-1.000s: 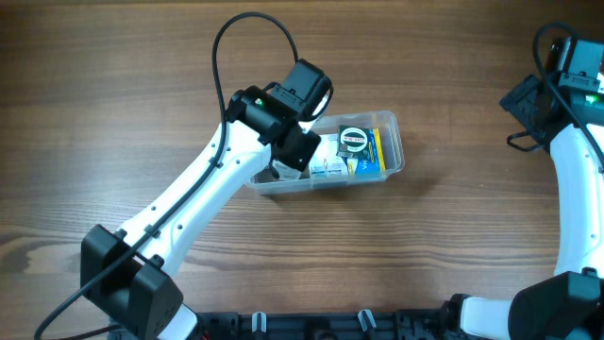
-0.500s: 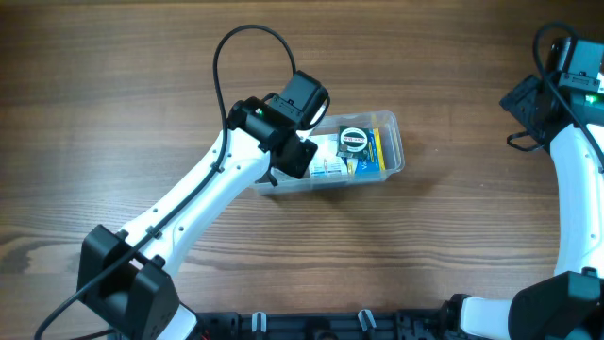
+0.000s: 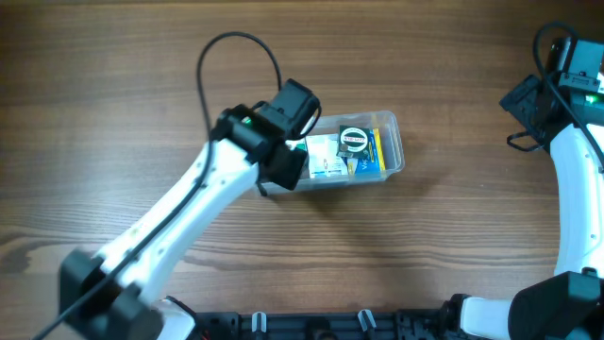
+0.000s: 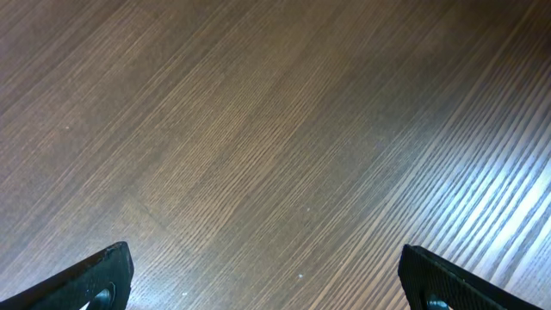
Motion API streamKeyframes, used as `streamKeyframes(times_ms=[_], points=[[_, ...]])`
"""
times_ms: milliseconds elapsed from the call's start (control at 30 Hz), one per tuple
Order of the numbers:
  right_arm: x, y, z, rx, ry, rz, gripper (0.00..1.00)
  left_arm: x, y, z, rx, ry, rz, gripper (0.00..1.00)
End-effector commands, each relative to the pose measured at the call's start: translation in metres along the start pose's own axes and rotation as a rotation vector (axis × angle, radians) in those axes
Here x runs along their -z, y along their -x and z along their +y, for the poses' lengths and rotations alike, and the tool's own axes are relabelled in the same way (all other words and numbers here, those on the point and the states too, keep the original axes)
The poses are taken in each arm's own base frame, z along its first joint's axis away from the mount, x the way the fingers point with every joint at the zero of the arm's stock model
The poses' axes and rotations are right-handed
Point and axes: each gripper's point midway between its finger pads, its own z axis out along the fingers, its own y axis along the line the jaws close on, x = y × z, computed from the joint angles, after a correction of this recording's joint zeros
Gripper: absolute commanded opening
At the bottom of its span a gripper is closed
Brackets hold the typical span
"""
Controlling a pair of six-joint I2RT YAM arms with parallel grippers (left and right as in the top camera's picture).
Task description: Pack container
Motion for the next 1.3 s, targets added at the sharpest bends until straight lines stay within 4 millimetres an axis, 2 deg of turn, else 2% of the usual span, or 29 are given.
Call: streamKeyframes(times_ms=[0, 67, 167, 233, 300, 333, 400, 433, 467, 633, 800, 900, 967, 1100, 1167, 1267], points=[[-0.002, 0.000, 0.003, -0.018, 0.008, 0.007, 1.00, 0.067, 0.000, 0.041, 0.261, 0.133, -0.202, 0.59], [-0.002, 0.000, 0.003, -0.018, 0.007, 0.006, 1.00, 0.102, -0.022, 0.065, 0.396, 0.198, -0.277, 0.59], [-0.002, 0.000, 0.003, -0.018, 0.007, 0.006, 1.00, 0.152, -0.068, 0.100, 0.600, 0.260, -0.394, 0.59], [-0.002, 0.000, 0.003, -0.018, 0.008, 0.007, 1.00, 0.177, -0.095, 0.109, 0.653, 0.229, -0.478, 0.59], [-0.002, 0.000, 0.003, -0.018, 0.008, 0.007, 1.00, 0.195, -0.115, 0.114, 0.667, 0.190, -0.561, 0.65], [-0.002, 0.000, 0.003, -0.018, 0.008, 0.007, 1.00, 0.203, -0.125, 0.116, 0.671, 0.171, -0.603, 0.73], [-0.002, 0.000, 0.003, -0.018, 0.008, 0.007, 1.00, 0.213, -0.152, 0.119, 0.632, 0.134, -0.688, 0.83], [-0.002, 0.000, 0.003, -0.018, 0.008, 0.007, 1.00, 0.212, -0.158, 0.120, 0.634, 0.122, -0.702, 0.89], [-0.002, 0.000, 0.003, -0.018, 0.008, 0.007, 1.00, 0.209, -0.164, 0.116, 0.636, 0.090, -0.710, 1.00], [-0.002, 0.000, 0.003, -0.018, 0.008, 0.007, 1.00, 0.202, -0.171, 0.085, 0.613, -0.113, -0.673, 1.00], [-0.002, 0.000, 0.003, -0.018, 0.008, 0.007, 1.00, 0.199, -0.175, 0.086, 0.604, -0.097, -0.653, 1.00], [-0.002, 0.000, 0.003, -0.018, 0.008, 0.007, 1.00, 0.184, -0.172, 0.092, 0.613, -0.038, -0.638, 1.00], [-0.002, 0.000, 0.003, -0.018, 0.008, 0.007, 1.00, 0.169, -0.164, 0.093, 0.603, -0.007, -0.632, 1.00], [-0.002, 0.000, 0.003, -0.018, 0.008, 0.007, 1.00, 0.130, -0.118, 0.085, 0.488, -0.013, -0.726, 1.00], [-0.002, 0.000, 0.003, -0.018, 0.008, 0.007, 1.00, 0.110, -0.102, 0.083, 0.468, -0.052, -0.756, 1.00], [-0.002, 0.000, 0.003, -0.018, 0.008, 0.007, 1.00, 0.078, -0.095, 0.094, 0.539, -0.110, -0.780, 1.00]])
